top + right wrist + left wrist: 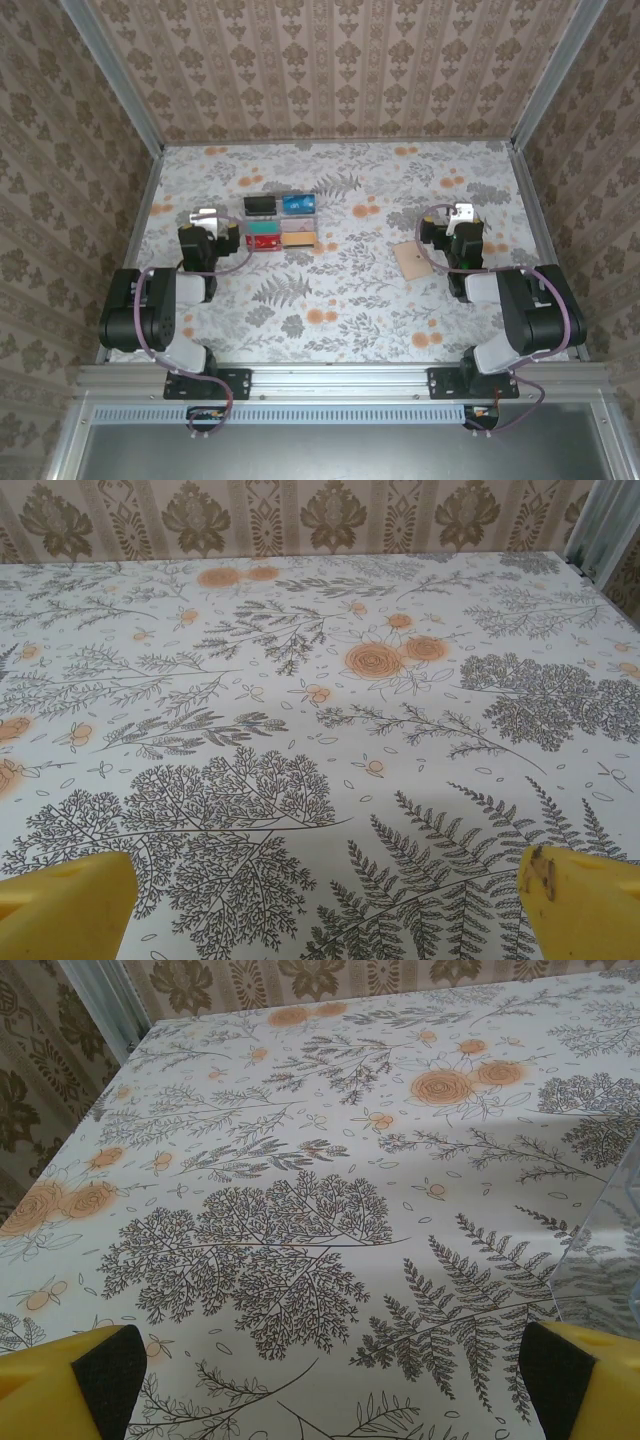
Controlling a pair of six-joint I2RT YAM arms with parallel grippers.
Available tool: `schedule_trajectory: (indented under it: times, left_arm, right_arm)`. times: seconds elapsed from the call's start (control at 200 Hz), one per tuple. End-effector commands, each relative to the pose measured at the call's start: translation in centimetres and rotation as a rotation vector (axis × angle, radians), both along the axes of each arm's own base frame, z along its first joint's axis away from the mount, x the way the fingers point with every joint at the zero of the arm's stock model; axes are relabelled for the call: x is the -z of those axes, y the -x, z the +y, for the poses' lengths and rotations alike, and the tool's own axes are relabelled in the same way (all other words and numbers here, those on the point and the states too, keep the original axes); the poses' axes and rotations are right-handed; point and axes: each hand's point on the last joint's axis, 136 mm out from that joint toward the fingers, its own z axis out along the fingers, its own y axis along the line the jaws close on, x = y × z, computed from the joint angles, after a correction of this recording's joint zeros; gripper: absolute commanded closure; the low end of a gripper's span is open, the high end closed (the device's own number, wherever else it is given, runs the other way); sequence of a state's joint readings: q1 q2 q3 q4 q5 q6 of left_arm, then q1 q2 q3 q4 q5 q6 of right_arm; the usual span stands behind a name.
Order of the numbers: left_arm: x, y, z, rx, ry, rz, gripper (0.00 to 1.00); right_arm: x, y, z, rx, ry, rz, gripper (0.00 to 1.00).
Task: Take the credit cards out of the card holder
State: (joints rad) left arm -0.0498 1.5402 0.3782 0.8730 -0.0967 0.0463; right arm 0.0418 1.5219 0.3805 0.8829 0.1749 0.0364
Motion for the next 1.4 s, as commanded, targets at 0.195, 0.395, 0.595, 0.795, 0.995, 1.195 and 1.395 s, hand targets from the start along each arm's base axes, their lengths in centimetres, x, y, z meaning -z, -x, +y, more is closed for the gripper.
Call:
schedule_trajectory:
  times: [0.195, 0.395, 0.595, 0.795, 0.995, 1.195, 1.395]
  left_arm:
    - [-0.8, -0.6, 0.0, 0.013, -0.003, -0.02, 0.0]
    - [-0.8, -0.7, 0.1, 0.019, 0.012, -0.016, 0.0]
    - [-0.7, -0.7, 0.2, 0.021, 0.018, -0.011, 0.0]
    - [-1.0, -0.4, 1.0, -0.039, 0.009, -0.032, 0.0]
    - [-3.7, 2.3, 3.1, -0.162, 0.028, -0.149, 0.0]
    - [-7.3, 3.7, 3.5, -0.211, 0.067, -0.117, 0.0]
    - [-11.3, 6.2, 3.4, -0.318, 0.209, -0.012, 0.0]
  right_arm:
    - [-0.2, -0.5, 0.1, -0.007, -0.007, -0.001, 0.0]
    - [-0.2, -0.5, 0.1, -0.008, -0.01, -0.001, 0.0]
    - [-0.1, -0.5, 0.1, -0.013, -0.017, 0.003, 0.0]
    - [-0.3, -0.4, 0.0, -0.019, -0.025, -0.003, 0.0]
    - [-4.2, 0.9, -1.2, 0.059, -0.024, -0.038, 0.0]
    - [-7.5, 3.1, -2.6, 0.194, -0.129, 0.038, 0.0]
    - [-8.7, 6.1, -1.2, 0.236, -0.349, 0.219, 0.0]
